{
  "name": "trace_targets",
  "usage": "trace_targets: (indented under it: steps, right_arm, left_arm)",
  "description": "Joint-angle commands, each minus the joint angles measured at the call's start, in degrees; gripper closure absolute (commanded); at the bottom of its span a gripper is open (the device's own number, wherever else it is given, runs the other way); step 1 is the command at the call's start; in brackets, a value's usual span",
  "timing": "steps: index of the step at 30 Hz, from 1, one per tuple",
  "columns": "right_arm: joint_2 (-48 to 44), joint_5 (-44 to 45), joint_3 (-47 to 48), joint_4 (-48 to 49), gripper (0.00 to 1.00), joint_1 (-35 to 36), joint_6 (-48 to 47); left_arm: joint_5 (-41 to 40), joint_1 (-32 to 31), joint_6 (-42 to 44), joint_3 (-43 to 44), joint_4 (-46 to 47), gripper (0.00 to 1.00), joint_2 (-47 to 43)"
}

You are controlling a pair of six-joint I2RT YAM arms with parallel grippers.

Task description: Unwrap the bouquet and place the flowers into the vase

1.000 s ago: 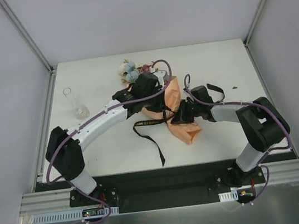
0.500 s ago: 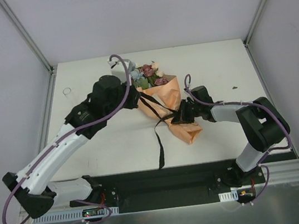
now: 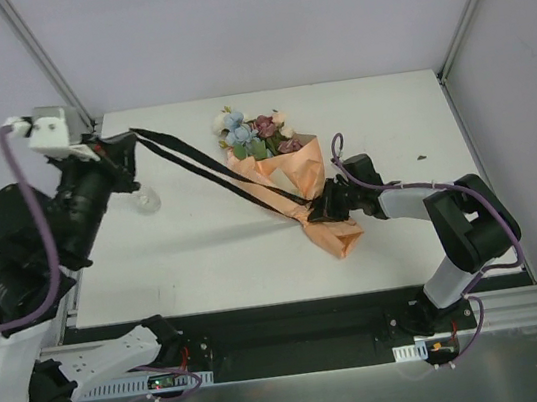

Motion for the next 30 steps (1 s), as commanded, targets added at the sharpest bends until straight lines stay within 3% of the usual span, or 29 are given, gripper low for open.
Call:
trace_targets:
  steps: [1, 8, 16, 25, 30]
  right_arm:
    - [0.2, 3.8, -0.7, -1.7, 0.99, -0.4, -0.5]
    - [0.3, 3.7, -0.6, -1.7, 0.99, -0.4, -0.6]
    - [0.4, 3.4, -0.5, -1.5, 0.99, -0.3, -0.5]
    - [0.7, 3.4, -0.2, -1.4, 0.99, -0.1, -0.4]
    - [0.6, 3.6, -0.1, -1.4, 0.99, 0.2, -0.5]
  left_arm:
    - [-11.2, -0.4, 10.6, 9.1, -0.7, 1.00, -0.7]
    - [-19.1, -0.5, 21.5, 21.1, -1.0, 1.00, 1.4]
    - [-25.6, -0.5, 25.2, 19.6, -1.1, 1.00, 1.4]
    - [-31.6, -0.4, 34.3, 31.5, -0.5, 1.00, 2.6]
    - [-31.5, -0.4, 31.4, 27.2, -0.3, 1.00, 1.3]
